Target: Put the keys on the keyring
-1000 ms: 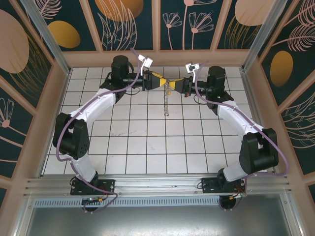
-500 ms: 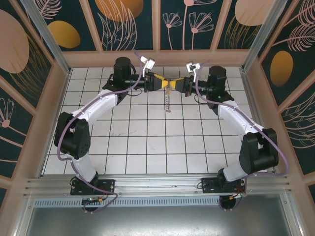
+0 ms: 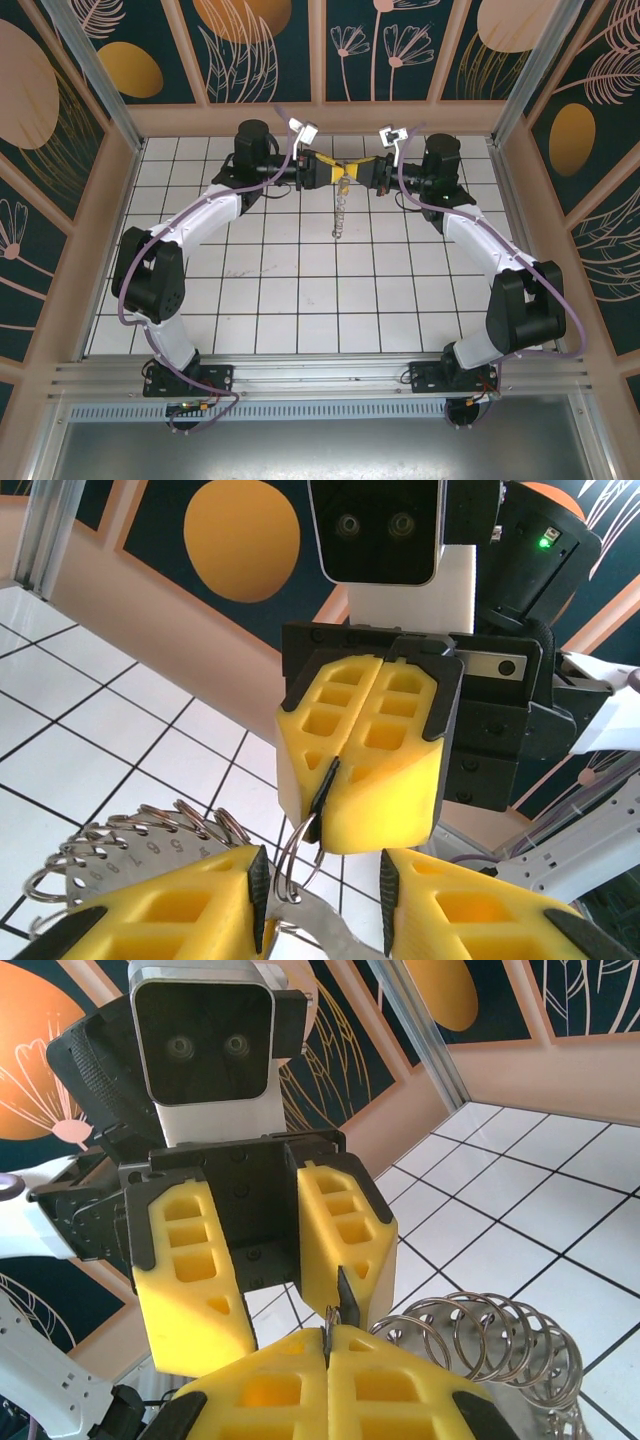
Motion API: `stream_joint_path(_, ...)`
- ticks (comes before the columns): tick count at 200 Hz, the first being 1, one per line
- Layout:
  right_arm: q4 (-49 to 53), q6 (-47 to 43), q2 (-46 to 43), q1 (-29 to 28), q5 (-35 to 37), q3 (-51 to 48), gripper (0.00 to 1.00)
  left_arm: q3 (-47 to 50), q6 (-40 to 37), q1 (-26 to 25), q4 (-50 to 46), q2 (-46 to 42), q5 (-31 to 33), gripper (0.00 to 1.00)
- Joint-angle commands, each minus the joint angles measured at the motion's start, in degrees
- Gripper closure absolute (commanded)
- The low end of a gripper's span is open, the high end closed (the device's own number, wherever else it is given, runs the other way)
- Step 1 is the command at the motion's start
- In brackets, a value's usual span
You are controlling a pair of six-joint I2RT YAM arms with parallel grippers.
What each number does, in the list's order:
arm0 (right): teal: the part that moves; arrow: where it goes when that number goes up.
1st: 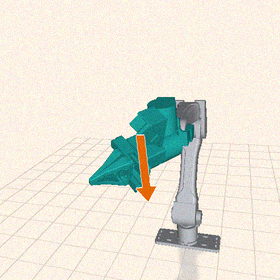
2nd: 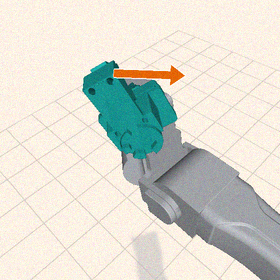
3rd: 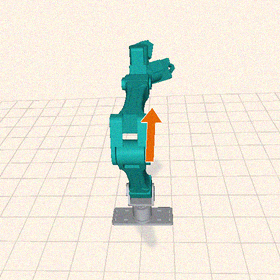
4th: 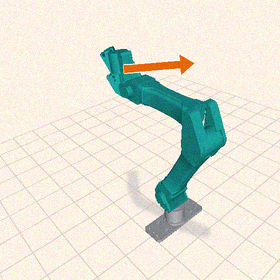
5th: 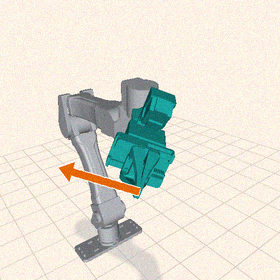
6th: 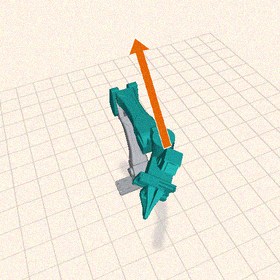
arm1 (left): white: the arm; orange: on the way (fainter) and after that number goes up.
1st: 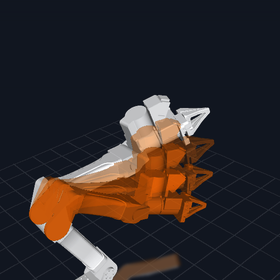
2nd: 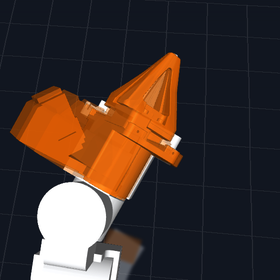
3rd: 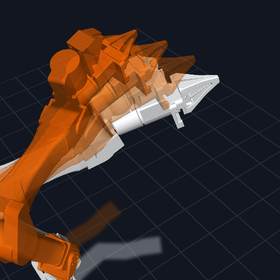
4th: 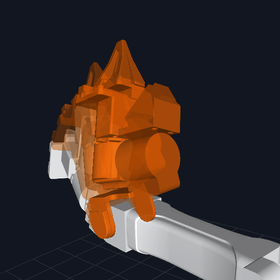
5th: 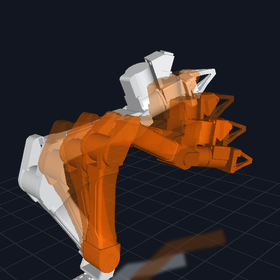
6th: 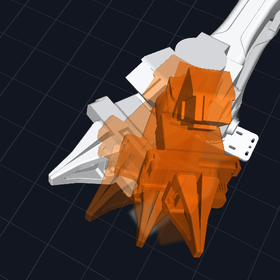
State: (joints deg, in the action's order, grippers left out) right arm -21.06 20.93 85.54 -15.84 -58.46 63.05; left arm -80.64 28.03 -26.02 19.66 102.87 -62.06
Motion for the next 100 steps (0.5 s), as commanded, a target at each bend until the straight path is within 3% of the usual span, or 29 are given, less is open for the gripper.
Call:
stream_joint_path(1,-4.81,0.81,-1.49,0.11,-1.47,1.02,1.00,0.46,2.27,-0.27,5.13,0.74,0.03,0.64)
stream_joint_path(53,-5.49,1.27,-1.16,0.19,-1.40,0.93,1.00,1.37,6.12,-0.41,10.33,1.01,-0.91,0.81)
stream_joint_path(100,-5.82,1.54,-0.90,0.12,-1.66,0.85,1.00,1.54,6.95,-1.17,11.89,0.93,-1.24,0.89)
